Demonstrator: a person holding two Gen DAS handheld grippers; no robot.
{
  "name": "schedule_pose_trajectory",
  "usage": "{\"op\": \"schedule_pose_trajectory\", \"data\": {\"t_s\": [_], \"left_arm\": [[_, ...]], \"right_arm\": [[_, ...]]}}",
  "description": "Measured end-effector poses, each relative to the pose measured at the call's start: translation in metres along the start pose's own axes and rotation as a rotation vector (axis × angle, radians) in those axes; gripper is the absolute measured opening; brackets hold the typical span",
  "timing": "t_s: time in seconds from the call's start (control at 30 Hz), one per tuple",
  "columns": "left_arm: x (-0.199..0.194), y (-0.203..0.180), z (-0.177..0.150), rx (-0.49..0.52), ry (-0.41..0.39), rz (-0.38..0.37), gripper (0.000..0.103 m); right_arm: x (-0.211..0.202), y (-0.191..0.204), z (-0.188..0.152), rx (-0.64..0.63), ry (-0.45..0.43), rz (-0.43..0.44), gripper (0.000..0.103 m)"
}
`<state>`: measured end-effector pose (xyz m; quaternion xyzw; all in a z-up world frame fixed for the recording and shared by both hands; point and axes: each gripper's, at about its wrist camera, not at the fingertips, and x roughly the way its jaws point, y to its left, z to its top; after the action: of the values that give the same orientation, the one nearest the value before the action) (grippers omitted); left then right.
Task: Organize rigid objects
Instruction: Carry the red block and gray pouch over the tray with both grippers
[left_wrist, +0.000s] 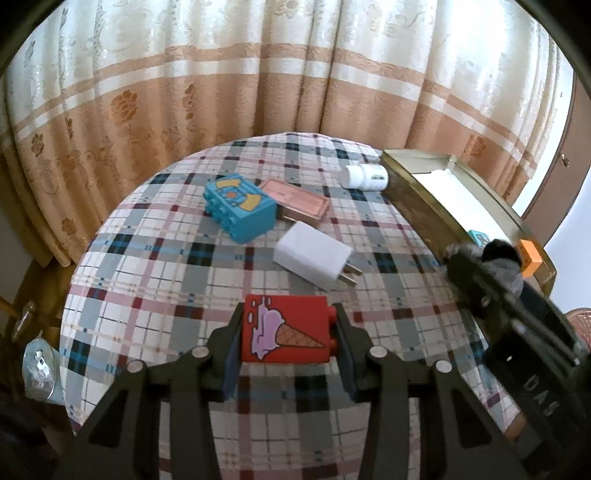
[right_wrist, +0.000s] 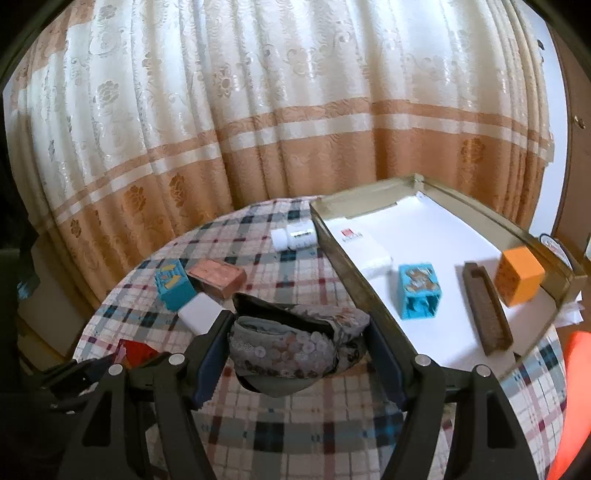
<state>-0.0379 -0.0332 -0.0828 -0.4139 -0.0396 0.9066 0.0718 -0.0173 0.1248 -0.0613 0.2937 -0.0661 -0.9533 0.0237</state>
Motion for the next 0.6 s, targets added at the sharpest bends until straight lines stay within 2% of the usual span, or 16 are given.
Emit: {"op": "schedule_pose_trajectory", "data": {"t_s": [0.3,0.6], "left_arm": [[-0.009,-0.015,-0.008,0.026,0.008,-0.002,0.043],[-0.020,-0.031,-0.008,0.052,-0.007,-0.027,0.043]], "right_arm": [[-0.013,-0.014,-0.011,0.034,0.016,-0.008,0.073],[-0.031,-0.027,-0.008,0.052,0.000,-0.018,0.073]]}}
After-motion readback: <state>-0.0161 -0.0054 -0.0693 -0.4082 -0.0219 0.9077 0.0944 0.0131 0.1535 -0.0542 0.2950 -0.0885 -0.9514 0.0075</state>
